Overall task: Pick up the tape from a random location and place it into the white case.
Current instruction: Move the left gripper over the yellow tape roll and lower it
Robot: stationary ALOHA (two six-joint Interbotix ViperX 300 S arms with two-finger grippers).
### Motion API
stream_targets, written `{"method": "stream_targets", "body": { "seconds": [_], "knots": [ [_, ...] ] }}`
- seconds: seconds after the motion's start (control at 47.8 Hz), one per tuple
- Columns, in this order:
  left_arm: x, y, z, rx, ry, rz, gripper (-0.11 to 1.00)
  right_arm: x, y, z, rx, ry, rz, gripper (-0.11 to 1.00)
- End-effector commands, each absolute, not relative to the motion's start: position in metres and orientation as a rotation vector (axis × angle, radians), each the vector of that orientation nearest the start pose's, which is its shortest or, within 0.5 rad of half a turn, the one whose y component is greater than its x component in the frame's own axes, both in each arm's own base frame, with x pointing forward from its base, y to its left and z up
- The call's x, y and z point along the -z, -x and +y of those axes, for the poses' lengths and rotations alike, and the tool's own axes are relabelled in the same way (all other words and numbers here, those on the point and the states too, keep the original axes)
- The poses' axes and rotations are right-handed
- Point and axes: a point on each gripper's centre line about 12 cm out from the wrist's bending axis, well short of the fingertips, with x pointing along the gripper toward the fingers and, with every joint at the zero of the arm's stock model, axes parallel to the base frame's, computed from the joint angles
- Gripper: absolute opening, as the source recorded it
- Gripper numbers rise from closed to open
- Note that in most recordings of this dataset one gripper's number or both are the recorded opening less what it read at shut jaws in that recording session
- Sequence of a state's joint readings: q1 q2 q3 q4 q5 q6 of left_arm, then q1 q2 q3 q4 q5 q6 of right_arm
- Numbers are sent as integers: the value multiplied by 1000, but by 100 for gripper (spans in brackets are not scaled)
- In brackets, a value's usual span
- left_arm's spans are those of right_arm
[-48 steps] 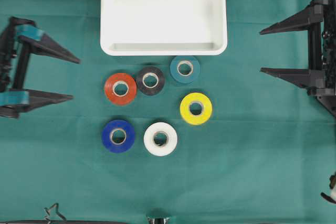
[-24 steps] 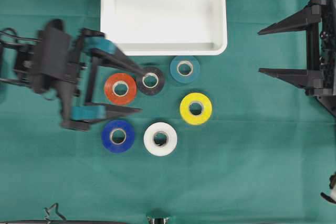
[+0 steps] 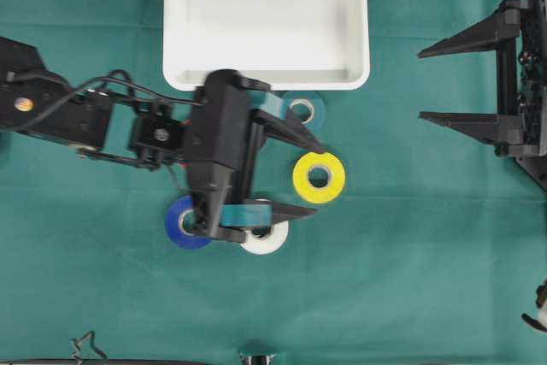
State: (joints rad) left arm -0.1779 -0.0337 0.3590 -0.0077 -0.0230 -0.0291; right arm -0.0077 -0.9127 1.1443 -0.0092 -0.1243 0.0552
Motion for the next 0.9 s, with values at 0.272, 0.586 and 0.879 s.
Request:
{"method": "stream_targets", "body": {
  "seconds": [0.272, 0.586, 0.879],
  "knots": [
    [-313, -461, -80, 167, 8, 264, 98, -286, -212, -2, 11, -44, 86, 91],
    [-310, -465, -81, 163, 16, 330, 98, -286, -212, -2, 11, -45, 84, 91],
    [-304, -485, -84, 159, -6, 545, 98, -286, -212, -2, 11, -44, 84, 91]
  ]
}}
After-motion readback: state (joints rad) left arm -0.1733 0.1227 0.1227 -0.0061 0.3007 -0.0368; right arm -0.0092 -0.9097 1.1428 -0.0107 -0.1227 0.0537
